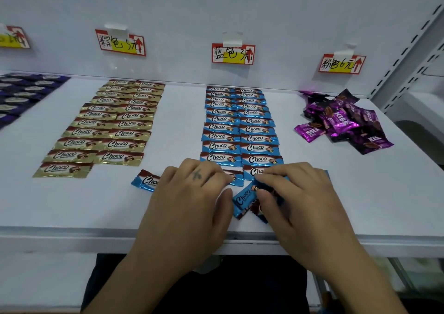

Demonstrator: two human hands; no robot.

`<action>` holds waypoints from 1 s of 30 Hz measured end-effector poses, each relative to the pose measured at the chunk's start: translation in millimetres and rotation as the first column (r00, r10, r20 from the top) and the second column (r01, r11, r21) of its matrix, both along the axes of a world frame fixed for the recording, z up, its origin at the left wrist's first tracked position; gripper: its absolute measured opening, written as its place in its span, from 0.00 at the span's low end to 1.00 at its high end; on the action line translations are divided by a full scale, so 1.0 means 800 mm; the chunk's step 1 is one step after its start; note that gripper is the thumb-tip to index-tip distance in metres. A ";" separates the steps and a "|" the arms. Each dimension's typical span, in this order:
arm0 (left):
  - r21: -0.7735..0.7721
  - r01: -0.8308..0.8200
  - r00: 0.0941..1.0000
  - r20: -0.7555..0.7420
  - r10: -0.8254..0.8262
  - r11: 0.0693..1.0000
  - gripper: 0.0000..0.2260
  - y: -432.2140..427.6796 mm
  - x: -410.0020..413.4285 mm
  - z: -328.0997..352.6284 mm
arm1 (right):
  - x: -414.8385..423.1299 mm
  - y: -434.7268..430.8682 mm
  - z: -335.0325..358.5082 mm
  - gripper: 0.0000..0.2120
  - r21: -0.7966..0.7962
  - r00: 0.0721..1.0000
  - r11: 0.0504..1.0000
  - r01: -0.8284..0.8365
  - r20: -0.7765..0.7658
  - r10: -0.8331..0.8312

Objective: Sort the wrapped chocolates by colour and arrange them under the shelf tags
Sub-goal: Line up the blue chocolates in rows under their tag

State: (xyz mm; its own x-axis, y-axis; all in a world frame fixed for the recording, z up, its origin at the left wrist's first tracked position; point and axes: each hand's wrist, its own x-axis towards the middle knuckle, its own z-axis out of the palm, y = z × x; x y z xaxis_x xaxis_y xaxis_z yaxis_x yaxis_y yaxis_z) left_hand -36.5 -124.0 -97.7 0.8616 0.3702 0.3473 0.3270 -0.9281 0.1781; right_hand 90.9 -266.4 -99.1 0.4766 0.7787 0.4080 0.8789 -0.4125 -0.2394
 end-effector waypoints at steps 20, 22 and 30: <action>0.004 -0.004 1.000 0.028 0.004 1.000 0.19 0.002 -0.002 -0.008 | -0.002 0.001 -0.005 0.25 -0.021 1.000 1.000 0.015 0.004 -0.015; -0.002 0.001 1.000 0.019 -0.001 1.000 0.20 0.002 -0.004 -0.008 | -0.002 0.001 -0.006 0.25 -0.032 1.000 0.999 0.011 0.004 -0.011; -0.087 0.049 0.994 0.104 -0.040 0.995 0.19 0.005 -0.007 -0.005 | 0.000 0.001 -0.003 0.20 0.141 0.996 0.990 -0.001 -0.087 0.014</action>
